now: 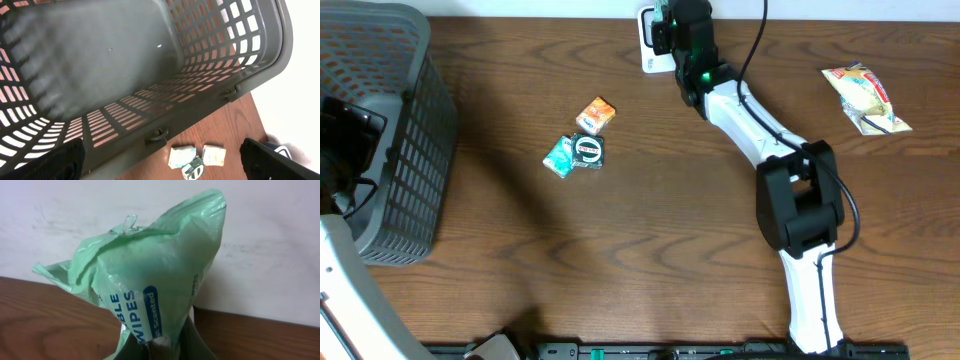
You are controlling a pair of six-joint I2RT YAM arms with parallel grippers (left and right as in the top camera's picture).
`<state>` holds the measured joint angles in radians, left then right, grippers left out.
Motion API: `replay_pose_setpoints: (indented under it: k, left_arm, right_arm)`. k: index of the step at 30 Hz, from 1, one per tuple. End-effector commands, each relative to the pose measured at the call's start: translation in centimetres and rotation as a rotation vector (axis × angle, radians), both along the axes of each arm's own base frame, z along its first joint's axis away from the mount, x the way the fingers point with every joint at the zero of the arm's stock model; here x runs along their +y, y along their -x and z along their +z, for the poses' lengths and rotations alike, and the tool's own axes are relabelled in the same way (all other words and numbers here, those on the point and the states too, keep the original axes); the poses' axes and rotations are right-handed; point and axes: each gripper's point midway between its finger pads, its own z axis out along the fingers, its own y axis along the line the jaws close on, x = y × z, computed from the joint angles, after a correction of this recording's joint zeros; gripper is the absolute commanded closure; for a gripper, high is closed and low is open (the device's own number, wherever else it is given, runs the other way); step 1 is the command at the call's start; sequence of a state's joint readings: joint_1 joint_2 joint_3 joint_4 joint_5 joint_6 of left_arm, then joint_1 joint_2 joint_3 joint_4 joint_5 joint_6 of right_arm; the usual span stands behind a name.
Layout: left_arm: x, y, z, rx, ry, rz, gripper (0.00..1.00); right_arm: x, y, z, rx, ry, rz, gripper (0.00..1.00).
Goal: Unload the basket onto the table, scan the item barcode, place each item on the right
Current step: 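Lift the wipes pack up to the white scanner with the right gripper, then hold the wipes pack's barcode against the scanner with the right gripper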
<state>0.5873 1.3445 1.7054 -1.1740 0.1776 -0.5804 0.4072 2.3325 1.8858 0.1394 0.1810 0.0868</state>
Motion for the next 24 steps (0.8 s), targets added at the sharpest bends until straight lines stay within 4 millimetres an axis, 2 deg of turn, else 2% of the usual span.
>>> replay_pose_setpoints:
  k: [1, 15, 19, 24]
  left_arm:
    - [0.1, 0.2, 0.7, -0.015, -0.008, 0.013, 0.03]
    - [0.1, 0.2, 0.7, -0.015, -0.008, 0.013, 0.02]
    - [0.1, 0.2, 0.7, -0.015, -0.009, 0.013, 0.02]
    - [0.1, 0.2, 0.7, -0.015, -0.008, 0.013, 0.02]
  right_arm:
    - [0.9, -0.6, -2.6, -0.016, 0.06, 0.015, 0.99]
    - [0.8, -0.2, -3.6, 0.03, 0.091, 0.019, 0.99]
    - [0.5, -0.1, -2.6, 0.026, 0.089, 0.016, 0.99]
    - [-1.1, 0.3, 0.5, 0.02, 0.087, -0.008, 0.99]
